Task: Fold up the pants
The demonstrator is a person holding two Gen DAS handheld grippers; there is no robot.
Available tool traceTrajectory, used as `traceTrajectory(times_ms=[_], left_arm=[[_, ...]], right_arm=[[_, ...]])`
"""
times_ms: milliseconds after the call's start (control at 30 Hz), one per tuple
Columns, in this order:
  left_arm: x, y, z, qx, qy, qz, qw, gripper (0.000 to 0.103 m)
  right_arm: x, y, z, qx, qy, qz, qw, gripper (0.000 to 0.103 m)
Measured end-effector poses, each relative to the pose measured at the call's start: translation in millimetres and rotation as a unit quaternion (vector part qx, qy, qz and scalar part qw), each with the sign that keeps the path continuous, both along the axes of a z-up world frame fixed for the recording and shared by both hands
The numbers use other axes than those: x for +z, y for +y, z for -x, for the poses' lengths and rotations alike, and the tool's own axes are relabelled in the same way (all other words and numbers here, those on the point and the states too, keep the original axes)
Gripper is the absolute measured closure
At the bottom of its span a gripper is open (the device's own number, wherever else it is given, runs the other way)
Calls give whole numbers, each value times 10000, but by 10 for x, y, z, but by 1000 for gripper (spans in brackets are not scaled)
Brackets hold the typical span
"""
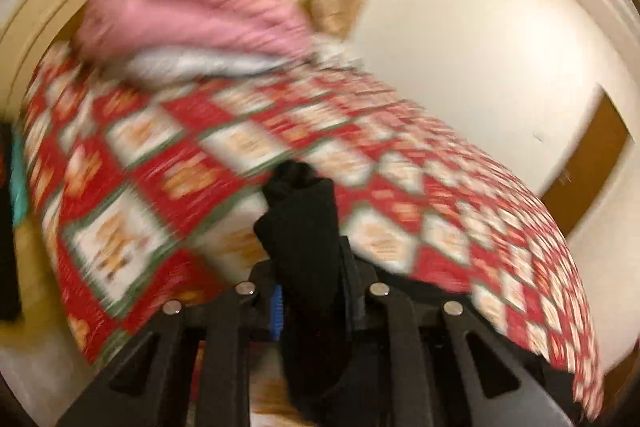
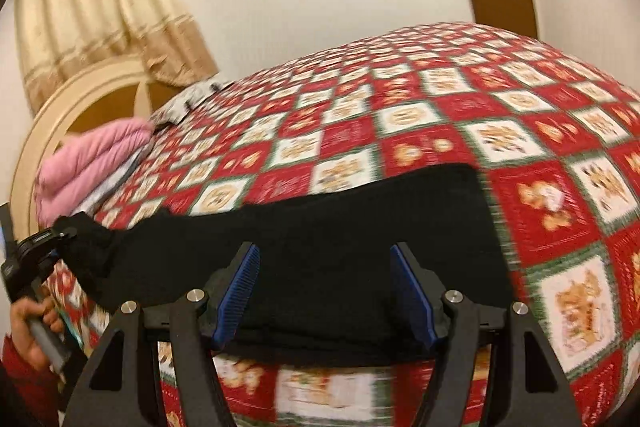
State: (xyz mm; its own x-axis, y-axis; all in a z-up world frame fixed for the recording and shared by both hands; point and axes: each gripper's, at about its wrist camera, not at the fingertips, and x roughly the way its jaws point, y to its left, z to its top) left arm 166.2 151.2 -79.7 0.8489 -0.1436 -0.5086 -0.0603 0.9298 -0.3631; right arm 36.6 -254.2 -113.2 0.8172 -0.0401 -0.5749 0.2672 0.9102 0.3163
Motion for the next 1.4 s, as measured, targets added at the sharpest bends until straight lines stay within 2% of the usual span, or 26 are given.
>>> traceTrajectory(times_ms=[100,167,200,267,400,533,567,667,733,833,933,1033,1067,1133,1233,1400], left_arm=[[261,-552,148,-794,-477,-415,9948,81],[371,-999,279,-1400,-731,-649,9853,81],[393,-1287,378,-1802,-848,-783,9768,81],[369,-1637,503,-2313,-952,-960,9634,81],[66,-2372,779,-3285,-904,-1424,9293,81],[-360,-2824,973,-3612,-855,-2305,8995,81],[-443,-2870,1008,-3595,-890,-2536,8936,81],[-513,-2898,1093,-3544,-1133,-2886,8822,80],[-509,-2899,1099,-3532,-1186,-2950,8799,80],[-486,-2858,1077,-3546,-1180,-2805,8841,80],[-536,-2909,1145,-3552,-1230,-2828,8825,80],[-563,-2914,1163,-3561,-1275,-2836,8812,80],[-569,-2911,1161,-3569,-1277,-2822,8813,80],[-548,-2898,1159,-3587,-1242,-2730,8840,80],[-459,-2930,1185,-3646,-1209,-2653,8844,80],[-193,-3176,1374,-3866,-1522,-2640,8705,80]], right_arm=[[26,-241,100,-245,-98,-296,9992,34],[41,-384,162,-366,-172,-487,9980,34],[47,-443,187,-390,-204,-584,9973,34],[59,-544,236,-402,-261,-749,9960,34],[54,-629,303,-382,-254,-824,9955,34],[-10,-620,275,-120,-183,-1031,9944,34],[-19,-612,262,-51,-185,-1093,9938,34],[-29,-612,61,426,-248,-1539,9869,34],[-56,-602,-133,823,-217,-1934,9774,33],[-151,-537,-518,1334,-29,-2462,9600,33],[-282,-402,-865,1776,272,-2721,9453,32],[-356,-245,-1024,1939,434,-2482,9481,33],[-325,-193,-1023,1948,376,-2275,9534,49],[-284,-141,-1021,2019,367,-2158,9546,80],[-160,-171,-943,2012,234,-1944,9598,80],[179,-492,-744,1991,-15,-1628,9664,80]])
